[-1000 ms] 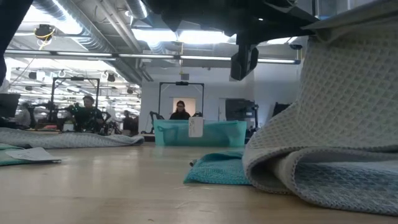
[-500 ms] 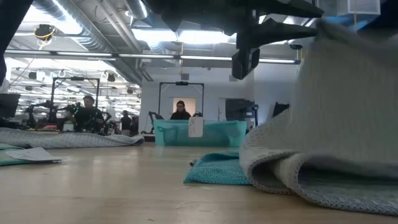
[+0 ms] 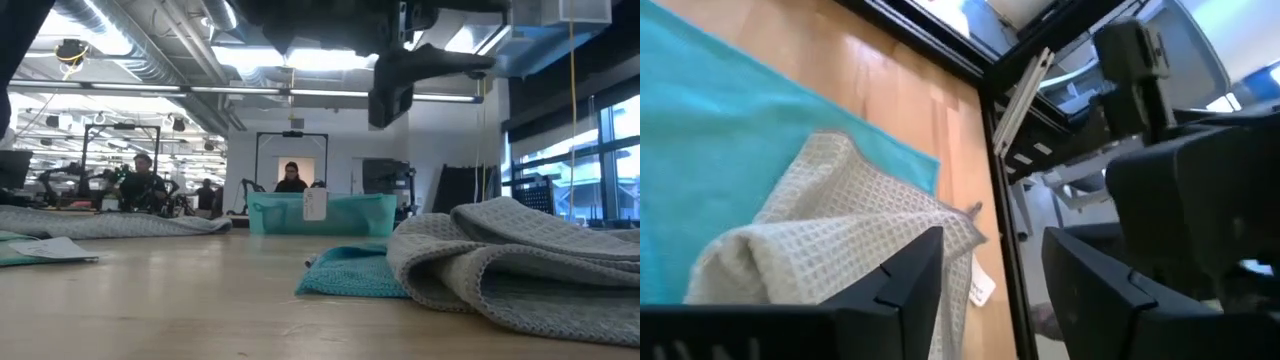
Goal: Fold microfiber towels
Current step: Fold the gray towel
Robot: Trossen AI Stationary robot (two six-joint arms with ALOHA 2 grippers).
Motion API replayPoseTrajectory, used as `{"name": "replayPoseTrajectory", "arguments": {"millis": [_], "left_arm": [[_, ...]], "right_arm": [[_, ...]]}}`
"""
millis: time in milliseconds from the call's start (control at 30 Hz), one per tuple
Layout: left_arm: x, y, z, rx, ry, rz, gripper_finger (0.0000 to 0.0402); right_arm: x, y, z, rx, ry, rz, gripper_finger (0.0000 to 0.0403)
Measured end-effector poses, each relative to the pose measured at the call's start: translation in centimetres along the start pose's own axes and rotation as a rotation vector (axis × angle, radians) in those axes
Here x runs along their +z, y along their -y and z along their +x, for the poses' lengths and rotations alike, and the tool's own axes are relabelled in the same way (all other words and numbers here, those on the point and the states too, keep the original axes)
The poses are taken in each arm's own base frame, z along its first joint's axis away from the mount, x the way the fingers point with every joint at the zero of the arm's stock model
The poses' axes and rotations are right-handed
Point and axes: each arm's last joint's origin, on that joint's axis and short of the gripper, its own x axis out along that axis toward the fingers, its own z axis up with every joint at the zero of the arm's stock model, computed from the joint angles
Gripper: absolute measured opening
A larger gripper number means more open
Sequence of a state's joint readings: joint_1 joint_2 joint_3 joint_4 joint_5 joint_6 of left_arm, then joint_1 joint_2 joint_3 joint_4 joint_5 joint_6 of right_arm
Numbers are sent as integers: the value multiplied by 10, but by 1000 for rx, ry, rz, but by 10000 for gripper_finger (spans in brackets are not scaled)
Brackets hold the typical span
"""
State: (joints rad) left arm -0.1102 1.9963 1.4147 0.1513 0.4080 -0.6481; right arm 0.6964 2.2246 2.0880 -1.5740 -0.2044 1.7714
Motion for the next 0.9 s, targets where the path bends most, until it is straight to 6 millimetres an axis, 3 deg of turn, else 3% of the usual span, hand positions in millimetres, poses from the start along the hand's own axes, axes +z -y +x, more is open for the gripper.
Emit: {"name": "replayPoseTrajectory", "arguments": {"millis": [200,333,567,667,767,900], "left_arm": [[22,4,-38,39,-6,16,161],[31,23,-73,107,-9,97,161],[30,72,-125,210,45,182,161],[24,95,-139,233,85,196,161],[16,112,-148,275,109,187,161],[0,130,-158,350,118,177,161]], "right_arm": [[-2,2,7,-28,-6,-33,245],[3,13,-8,13,45,-10,243],[51,29,-51,157,188,87,218],[69,21,-58,256,195,60,207],[78,0,-43,272,201,22,201],[91,-14,-12,131,169,-55,204]]}}
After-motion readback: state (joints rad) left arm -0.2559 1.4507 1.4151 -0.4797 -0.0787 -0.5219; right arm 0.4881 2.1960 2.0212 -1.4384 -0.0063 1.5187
